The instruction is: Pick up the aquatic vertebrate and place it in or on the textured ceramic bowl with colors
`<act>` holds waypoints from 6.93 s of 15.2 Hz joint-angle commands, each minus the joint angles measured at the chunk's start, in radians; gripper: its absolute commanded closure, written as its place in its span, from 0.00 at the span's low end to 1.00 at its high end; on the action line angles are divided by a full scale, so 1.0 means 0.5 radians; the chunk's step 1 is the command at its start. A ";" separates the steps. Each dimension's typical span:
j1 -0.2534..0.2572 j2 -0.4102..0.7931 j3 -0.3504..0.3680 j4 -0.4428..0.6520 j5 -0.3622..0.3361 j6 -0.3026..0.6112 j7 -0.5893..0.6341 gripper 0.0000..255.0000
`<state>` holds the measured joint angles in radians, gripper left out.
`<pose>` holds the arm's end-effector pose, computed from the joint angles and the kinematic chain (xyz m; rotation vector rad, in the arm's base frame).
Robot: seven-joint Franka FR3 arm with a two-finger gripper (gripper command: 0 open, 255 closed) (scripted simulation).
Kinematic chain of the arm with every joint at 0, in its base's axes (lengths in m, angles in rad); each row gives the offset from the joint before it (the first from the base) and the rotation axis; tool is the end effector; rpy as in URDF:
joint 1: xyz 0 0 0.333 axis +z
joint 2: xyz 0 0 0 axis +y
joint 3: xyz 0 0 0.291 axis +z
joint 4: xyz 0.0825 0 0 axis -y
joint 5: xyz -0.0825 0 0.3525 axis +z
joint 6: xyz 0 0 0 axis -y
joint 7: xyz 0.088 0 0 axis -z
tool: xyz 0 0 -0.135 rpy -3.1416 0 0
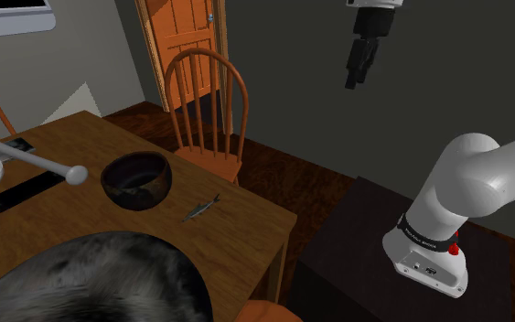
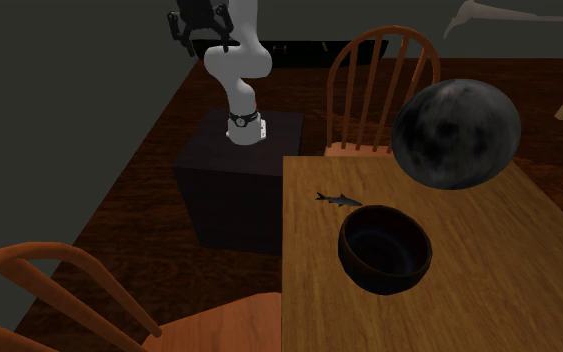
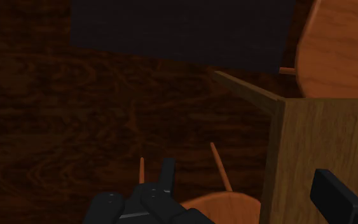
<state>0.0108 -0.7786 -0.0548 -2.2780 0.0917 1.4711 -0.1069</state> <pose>0.2844 -0.0040 0.5688 -3.0071 -0.1310 0.0302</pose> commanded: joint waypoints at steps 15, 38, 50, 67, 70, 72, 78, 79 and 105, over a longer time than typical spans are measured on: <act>0.383 0.603 0.018 -0.196 0.138 0.972 -0.735 0.00; 0.898 1.834 0.299 0.260 0.483 1.999 -1.957 0.00; 0.955 2.123 0.371 0.353 0.510 2.225 -2.080 0.00; 0.956 2.105 0.369 0.358 0.503 2.203 -2.071 1.00; 0.957 2.051 0.362 0.373 0.485 2.136 -2.044 1.00; 0.958 2.017 0.357 0.386 0.473 2.090 -2.027 1.00; 0.958 1.923 0.346 0.434 0.438 1.951 -1.977 1.00; 0.958 1.909 0.345 0.443 0.433 1.928 -1.969 1.00; 0.939 1.924 0.312 1.093 0.302 1.304 -1.803 1.00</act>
<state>0.4777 0.1469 0.1000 -1.7822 0.2500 2.1362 -1.0174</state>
